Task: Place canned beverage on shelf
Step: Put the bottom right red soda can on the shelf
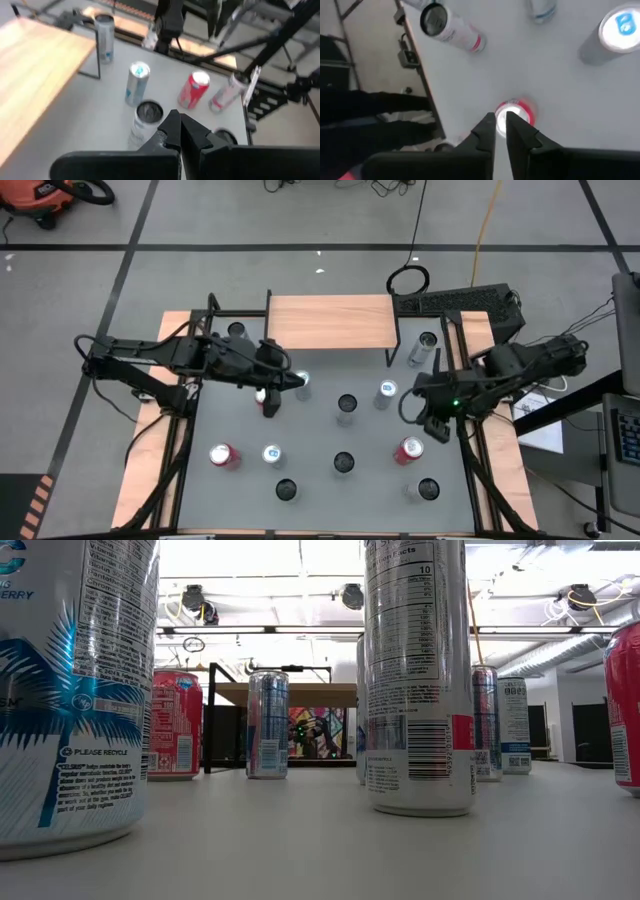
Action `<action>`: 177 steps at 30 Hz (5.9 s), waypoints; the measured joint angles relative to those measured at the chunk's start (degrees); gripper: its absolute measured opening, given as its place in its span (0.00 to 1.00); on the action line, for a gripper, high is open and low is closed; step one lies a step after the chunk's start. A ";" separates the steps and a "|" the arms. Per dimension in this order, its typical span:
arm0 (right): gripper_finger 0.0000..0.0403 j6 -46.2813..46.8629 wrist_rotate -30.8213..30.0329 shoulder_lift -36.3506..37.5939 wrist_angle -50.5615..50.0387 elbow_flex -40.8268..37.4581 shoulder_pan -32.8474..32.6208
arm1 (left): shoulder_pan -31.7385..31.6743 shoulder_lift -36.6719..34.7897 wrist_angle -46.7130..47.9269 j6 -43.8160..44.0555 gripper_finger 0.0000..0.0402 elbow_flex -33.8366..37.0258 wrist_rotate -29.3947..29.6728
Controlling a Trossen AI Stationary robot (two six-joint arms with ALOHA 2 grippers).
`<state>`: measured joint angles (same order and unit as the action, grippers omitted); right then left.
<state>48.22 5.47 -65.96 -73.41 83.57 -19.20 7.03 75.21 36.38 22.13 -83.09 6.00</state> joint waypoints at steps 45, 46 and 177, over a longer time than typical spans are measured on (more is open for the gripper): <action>0.89 -8.47 -5.15 -5.58 12.37 -19.39 -12.05 | 0.98 -0.01 4.22 6.08 0.00 0.00 -1.59; 0.89 -8.45 -5.11 -5.58 12.91 -19.91 -12.05 | 0.98 -0.01 4.21 6.08 0.00 0.00 -1.56; 0.65 1.68 9.82 -7.33 40.62 1.20 24.67 | 0.59 12.22 -16.16 4.13 0.87 0.04 7.52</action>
<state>49.90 15.29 -73.30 -32.79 84.77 5.47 7.62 87.43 20.23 26.26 -83.05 13.52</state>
